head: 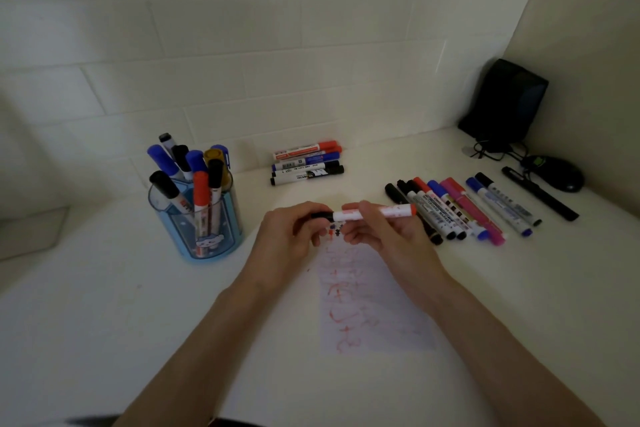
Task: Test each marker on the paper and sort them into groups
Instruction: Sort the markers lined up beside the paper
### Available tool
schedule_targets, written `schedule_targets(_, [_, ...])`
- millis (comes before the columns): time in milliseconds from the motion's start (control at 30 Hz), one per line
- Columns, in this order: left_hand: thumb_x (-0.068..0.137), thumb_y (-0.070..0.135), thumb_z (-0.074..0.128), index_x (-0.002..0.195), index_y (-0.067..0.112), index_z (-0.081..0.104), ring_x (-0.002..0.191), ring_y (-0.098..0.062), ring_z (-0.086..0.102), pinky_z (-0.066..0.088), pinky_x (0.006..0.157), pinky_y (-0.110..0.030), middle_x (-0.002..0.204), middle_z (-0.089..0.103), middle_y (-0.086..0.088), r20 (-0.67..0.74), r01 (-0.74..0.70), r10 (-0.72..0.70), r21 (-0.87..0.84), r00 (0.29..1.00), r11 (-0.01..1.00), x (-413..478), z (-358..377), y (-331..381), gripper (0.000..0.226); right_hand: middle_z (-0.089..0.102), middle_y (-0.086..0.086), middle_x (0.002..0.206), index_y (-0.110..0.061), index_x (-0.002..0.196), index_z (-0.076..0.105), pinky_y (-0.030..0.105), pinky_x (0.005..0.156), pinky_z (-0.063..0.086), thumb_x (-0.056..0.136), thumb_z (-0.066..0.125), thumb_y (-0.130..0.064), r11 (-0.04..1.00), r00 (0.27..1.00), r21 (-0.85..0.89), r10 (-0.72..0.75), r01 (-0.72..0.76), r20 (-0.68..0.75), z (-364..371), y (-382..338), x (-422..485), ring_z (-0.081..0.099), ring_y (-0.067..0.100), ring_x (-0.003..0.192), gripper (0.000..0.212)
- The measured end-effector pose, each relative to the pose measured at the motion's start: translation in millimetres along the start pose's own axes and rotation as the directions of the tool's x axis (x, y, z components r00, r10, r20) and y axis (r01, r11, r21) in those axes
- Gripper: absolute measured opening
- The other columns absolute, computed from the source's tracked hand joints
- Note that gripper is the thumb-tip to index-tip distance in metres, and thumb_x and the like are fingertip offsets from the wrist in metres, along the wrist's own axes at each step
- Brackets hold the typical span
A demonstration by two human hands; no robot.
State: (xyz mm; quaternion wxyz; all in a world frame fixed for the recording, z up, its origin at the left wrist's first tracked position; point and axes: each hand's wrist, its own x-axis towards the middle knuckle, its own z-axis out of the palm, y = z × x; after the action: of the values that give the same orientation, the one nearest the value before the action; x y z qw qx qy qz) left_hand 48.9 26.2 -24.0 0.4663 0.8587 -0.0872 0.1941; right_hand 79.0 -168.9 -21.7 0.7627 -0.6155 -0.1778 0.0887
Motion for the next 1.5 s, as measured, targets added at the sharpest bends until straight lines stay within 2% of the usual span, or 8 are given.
schedule_targets(367, [0.097,0.01,0.062,0.109,0.018,0.076,0.065,-0.005,0.06,0.051,0.067,-0.027,0.072,0.065,0.016,-0.074,-0.008,0.005,-0.033,0.997,0.999,-6.8,7.5,4.5,0.02,0.078,0.017,0.098,-0.014,0.117,0.078,0.035,0.089,0.059,0.106,0.06,-0.035,0.996,0.999,-0.073,-0.049,0.05,0.017,-1.7,-0.7,-0.9,0.074,0.03,0.092,0.03])
schedule_targets(633, [0.096,0.022,0.067,0.103,0.032,0.07,0.074,-0.009,0.06,0.049,0.07,-0.036,0.082,0.069,0.01,0.038,0.043,-0.039,-0.137,0.999,0.99,12.1,12.2,5.6,0.013,0.077,0.011,0.084,-0.015,0.106,0.083,0.026,0.066,0.056,0.072,0.087,-0.037,0.992,0.991,-0.058,0.112,-0.116,-0.068,-24.3,-21.3,7.3,0.066,0.019,0.07,0.041])
schedule_targets(867, [0.093,0.022,0.07,0.103,0.033,0.071,0.079,-0.018,0.061,0.05,0.073,-0.041,0.086,0.069,0.005,0.078,0.058,-0.051,-0.093,0.996,0.994,7.6,2.0,4.6,0.015,0.081,0.008,0.096,-0.025,0.108,0.083,0.023,0.06,0.059,0.074,0.088,-0.034,0.968,0.995,-0.231,0.096,-0.097,-0.015,-34.0,-19.3,6.7,0.077,0.023,0.075,0.035])
schedule_targets(1033, [0.094,0.021,0.069,0.103,0.029,0.072,0.08,-0.018,0.059,0.051,0.076,-0.045,0.087,0.067,0.003,0.126,0.053,-0.049,-0.03,0.991,0.998,5.1,3.2,8.3,0.013,0.081,-0.008,0.089,-0.026,0.112,0.082,0.021,0.061,0.057,0.083,0.086,-0.032,0.817,0.999,-0.576,-0.001,0.027,0.046,-47.1,-19.8,6.8,0.074,0.009,0.073,0.03])
schedule_targets(1167, [0.097,0.045,0.056,0.104,0.035,0.071,0.087,-0.012,0.064,0.056,0.077,-0.038,0.093,0.071,0.009,0.108,0.1,-0.09,-0.088,0.99,0.991,3.7,2.1,7.5,0.019,0.078,-0.015,0.1,-0.028,0.118,0.079,0.03,0.076,0.054,0.091,0.079,-0.027,0.658,0.992,-0.742,-0.082,0.128,0.099,-43.1,-13.7,7.3,0.069,0.002,0.084,0.027])
schedule_targets(1300, [0.099,0.065,0.011,0.111,0.021,0.072,0.091,-0.016,0.069,0.055,0.075,-0.028,0.099,0.074,0.0,0.114,0.344,-0.342,-0.567,0.933,0.749,18.4,6.2,12.1,0.076,0.076,-0.011,0.096,-0.032,0.123,0.074,0.024,0.075,0.052,0.093,0.077,-0.023,0.678,0.977,-0.705,-0.11,0.209,0.183,-32.7,-11.4,6.1,0.066,0.005,0.084,0.032])
schedule_targets(1400, [0.099,0.068,0.008,0.111,0.014,0.075,0.098,-0.026,0.071,0.058,0.08,-0.032,0.107,0.074,-0.013,0.248,0.438,-0.414,-0.769,0.876,0.465,25.2,5.0,13.7,0.086,0.068,-0.009,0.082,-0.028,0.124,0.076,0.019,0.065,0.038,0.093,0.077,-0.025,0.567,0.949,-0.762,-0.167,0.313,0.266,-19.4,-5.2,5.1,0.054,0.007,0.074,0.032])
schedule_targets(1500, [0.098,0.072,0.013,0.119,0.012,0.073,0.106,-0.031,0.069,0.056,0.091,-0.04,0.118,0.07,-0.02,0.339,0.463,-0.351,-0.8,0.873,0.382,19.8,7.1,10.8,0.087,0.064,-0.008,0.078,-0.03,0.122,0.078,0.031,0.065,0.042,0.092,0.077,-0.027,0.483,0.903,-0.763,-0.239,0.429,0.356,-7.5,0.3,2.5,0.048,0.012,0.071,0.03])
